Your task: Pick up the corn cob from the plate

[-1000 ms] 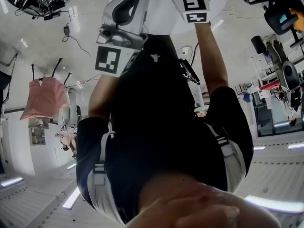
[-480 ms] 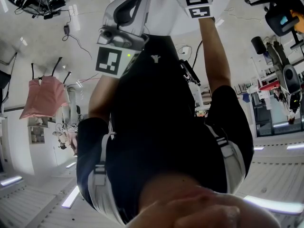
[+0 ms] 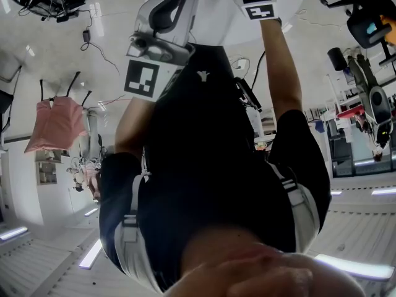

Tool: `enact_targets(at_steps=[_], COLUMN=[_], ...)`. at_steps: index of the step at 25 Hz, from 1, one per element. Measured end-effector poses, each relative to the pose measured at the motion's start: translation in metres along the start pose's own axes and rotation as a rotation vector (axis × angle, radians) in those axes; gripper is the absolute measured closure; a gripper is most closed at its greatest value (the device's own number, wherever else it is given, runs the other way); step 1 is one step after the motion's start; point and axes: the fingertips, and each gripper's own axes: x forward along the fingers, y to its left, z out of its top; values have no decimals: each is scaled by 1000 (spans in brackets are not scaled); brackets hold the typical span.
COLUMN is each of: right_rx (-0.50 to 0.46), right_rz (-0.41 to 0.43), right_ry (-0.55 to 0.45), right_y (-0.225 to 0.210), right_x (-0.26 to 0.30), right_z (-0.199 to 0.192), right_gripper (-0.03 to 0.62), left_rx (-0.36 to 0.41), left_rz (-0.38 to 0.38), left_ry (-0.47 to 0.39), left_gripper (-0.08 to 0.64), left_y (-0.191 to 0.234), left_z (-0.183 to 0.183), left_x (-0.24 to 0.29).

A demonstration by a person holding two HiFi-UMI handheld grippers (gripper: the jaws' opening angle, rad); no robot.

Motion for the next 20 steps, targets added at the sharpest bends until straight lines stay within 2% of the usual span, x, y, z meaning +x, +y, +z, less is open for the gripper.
enact_targets(at_steps=[3,8,11,20], right_rx=[-18,46,49,46], right_rz=[2,32,32,34], right_ry=[2,-47,-67,-62], right_y=[0,0,-1,-2], right_x=[3,6,5,5], right_z=[-2,-1,1,-3], right_gripper=[346,353,354,356], left_rx=[0,0,-2,-3], left_rz=[2,4,5,7], left_ry=[-1,-5,0,1], left_gripper=[557,558,557,557], left_y=[2,4,3,4], left_z=[1,0,-2,-9], left_x=[-1,-4,-4,-9])
